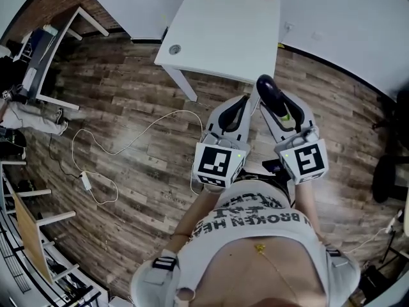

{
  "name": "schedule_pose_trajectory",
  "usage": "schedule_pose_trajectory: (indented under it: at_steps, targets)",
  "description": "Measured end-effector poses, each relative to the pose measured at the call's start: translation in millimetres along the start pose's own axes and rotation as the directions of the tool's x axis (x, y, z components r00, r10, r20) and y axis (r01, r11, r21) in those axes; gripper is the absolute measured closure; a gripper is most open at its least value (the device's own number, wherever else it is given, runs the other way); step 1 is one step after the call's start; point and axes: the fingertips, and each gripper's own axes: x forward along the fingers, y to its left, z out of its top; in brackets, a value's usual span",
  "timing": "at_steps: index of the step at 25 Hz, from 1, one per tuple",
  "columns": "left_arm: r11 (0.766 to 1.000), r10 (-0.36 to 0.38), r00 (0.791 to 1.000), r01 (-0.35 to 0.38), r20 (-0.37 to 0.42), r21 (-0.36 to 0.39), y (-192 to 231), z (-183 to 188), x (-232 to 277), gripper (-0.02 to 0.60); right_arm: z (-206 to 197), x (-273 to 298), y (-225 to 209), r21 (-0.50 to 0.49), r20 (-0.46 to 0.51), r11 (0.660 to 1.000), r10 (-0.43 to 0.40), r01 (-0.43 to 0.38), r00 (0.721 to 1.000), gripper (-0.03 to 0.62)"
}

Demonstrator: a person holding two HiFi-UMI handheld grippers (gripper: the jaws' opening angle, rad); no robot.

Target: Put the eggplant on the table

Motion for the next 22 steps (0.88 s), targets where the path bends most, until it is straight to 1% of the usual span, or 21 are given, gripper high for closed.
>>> schedule_pose_trajectory:
  at_steps: [3,8,11,18,22]
  targets:
    - [1.000,-0.008,1.000,0.008,-0.002,0.004,16.3,1.1,7.0,0.575,0.7,18.8,-3.6,0.006,-0.002,1.000,-0.007,0.007,1.000,0.402]
    - [1.000,0.017,1.000,-0.017,-0.012,0.015,55.6,-0.9,10.4,0.575,-0.7,51.3,-2.7,0.007,-0.008,1.000,-0.005,0.005,1.000,0.402]
    - [1.000,0.028,0.999,-0.028,-0.022,0.009,73.1,-1.4,12.6,0.575,-3.6,70.6,-0.3,0.011,-0.018,1.000,0.007,-0.007,1.000,0.402]
    - [0.999,0.032,0.998,-0.033,-0.045,-0.023,90.4,-12.2,14.4,0.575,-7.1,91.8,2.8,0.005,-0.036,1.000,0.030,-0.029,0.999,0.402]
    - [0.998,0.054,0.997,-0.056,-0.047,-0.032,111.1,-14.2,24.9,0.575,-9.3,111.9,-5.7,0.001,-0.047,0.999,0.038,-0.038,0.998,0.402]
